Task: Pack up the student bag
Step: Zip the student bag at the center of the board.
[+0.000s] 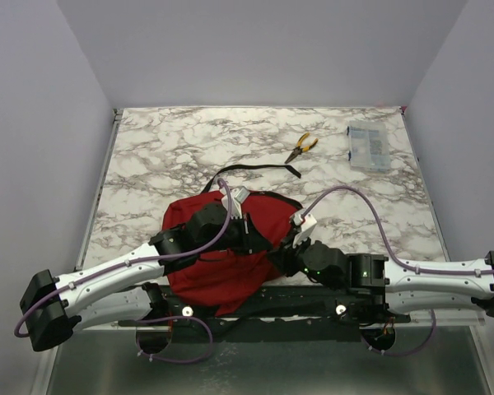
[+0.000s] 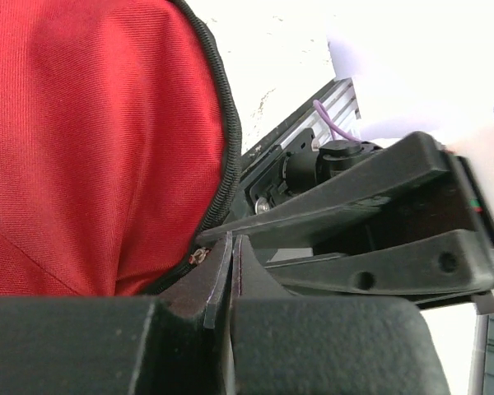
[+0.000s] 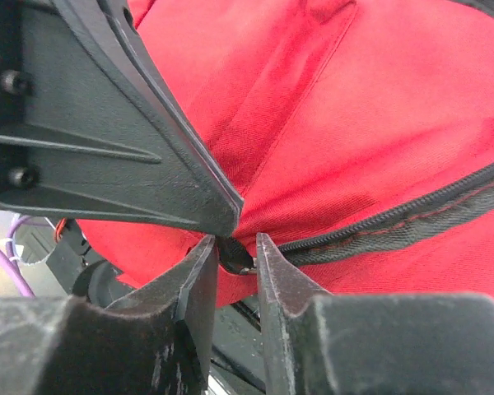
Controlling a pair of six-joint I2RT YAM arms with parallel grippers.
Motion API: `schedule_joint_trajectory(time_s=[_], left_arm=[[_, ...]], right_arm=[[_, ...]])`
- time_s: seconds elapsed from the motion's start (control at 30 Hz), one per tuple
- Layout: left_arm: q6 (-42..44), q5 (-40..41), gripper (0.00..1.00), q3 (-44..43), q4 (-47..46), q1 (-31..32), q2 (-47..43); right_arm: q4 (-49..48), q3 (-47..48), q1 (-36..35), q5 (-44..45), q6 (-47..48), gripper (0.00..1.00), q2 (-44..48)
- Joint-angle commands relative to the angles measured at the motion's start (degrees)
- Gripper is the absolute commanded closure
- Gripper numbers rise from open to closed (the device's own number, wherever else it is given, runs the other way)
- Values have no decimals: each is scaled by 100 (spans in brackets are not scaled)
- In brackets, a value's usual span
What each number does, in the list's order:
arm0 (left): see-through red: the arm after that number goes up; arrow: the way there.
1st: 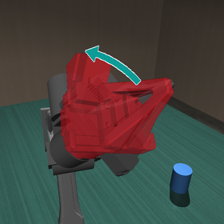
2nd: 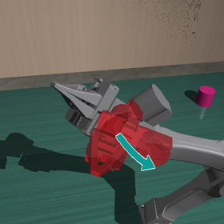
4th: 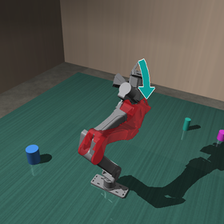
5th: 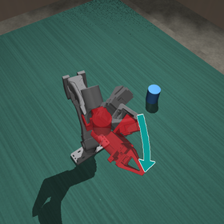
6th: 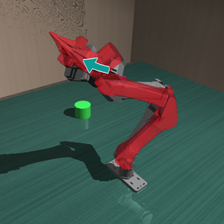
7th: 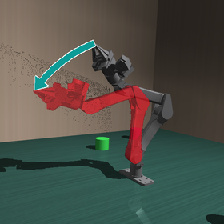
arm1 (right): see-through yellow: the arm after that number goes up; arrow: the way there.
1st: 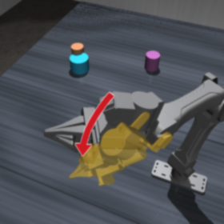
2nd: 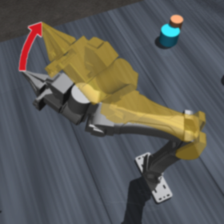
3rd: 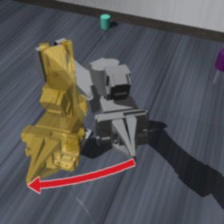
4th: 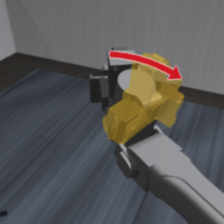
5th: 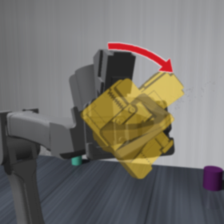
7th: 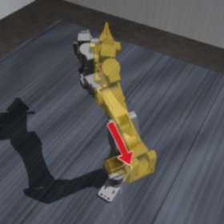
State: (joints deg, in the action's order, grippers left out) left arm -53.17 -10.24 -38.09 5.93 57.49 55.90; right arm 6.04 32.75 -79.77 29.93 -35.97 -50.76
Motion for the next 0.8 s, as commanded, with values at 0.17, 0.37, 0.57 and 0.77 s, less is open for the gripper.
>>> schedule_joint_trajectory(time_s=[0.17,0.37,0.57,0.77], left_arm=[[165,0,100,15,-183,-1,-245],[301,-33,100,3,-144,-1,-296],[416,380,40,188,493,-5,-701],[1070,495,17,1377,-419,155,-1749]], right_arm=[[-118,275,5,-145,315,58,-525],[99,309,11,306,196,98,-473],[467,88,10,891,-528,100,52],[798,151,11,1234,-1439,100,152]])
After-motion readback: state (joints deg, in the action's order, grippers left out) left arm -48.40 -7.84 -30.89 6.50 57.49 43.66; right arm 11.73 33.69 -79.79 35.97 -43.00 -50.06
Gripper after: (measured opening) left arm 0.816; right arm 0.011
